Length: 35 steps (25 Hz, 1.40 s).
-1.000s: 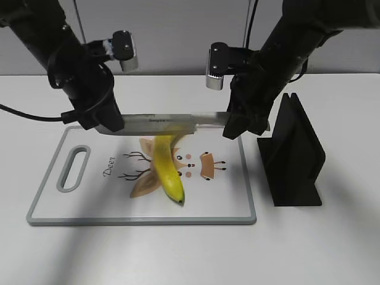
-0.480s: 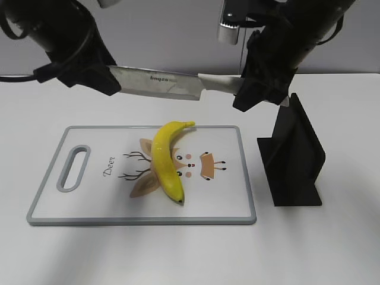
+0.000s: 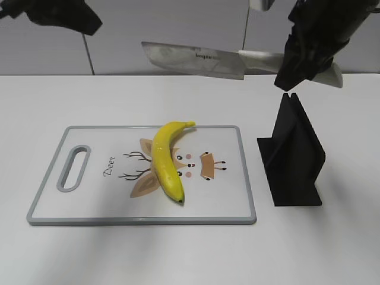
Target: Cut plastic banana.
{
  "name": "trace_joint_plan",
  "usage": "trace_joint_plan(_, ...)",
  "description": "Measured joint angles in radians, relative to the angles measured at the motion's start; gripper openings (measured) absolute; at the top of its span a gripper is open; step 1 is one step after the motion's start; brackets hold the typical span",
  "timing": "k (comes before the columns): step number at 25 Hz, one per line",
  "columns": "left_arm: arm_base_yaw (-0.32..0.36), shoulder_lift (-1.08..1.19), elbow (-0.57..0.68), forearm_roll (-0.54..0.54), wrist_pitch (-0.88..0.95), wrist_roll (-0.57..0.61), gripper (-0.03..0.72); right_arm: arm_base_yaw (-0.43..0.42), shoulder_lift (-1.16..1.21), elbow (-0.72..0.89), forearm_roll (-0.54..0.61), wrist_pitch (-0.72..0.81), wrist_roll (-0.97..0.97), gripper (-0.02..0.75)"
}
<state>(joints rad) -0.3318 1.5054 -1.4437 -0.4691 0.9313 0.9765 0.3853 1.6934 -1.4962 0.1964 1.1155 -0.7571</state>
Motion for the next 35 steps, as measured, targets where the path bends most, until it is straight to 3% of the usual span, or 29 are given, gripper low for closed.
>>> trace_joint_plan(8,0.004,-0.074,0.000,0.257,0.029,-0.366,0.592,0.000,-0.156,0.060,-0.030,0.012,0.244,0.176)
trace_joint_plan(14,0.026,-0.084,0.000,0.290,0.139,-0.483,0.592,0.000,-0.344,0.267,-0.160,-0.086,0.602,0.176)
trace_joint_plan(18,0.033,-0.112,0.011,0.330,0.184,-0.577,0.592,0.000,-0.402,0.368,-0.164,-0.118,0.757,0.176)
trace_joint_plan(23,0.038,-0.242,0.137,0.499,0.150,-0.802,0.592,0.000,-0.443,0.483,-0.164,-0.181,0.903,0.176)
trace_joint_plan(35,0.038,-0.604,0.505,0.697,0.005,-1.094,0.591,0.000,-0.456,0.684,-0.170,-0.369,1.101,0.176)
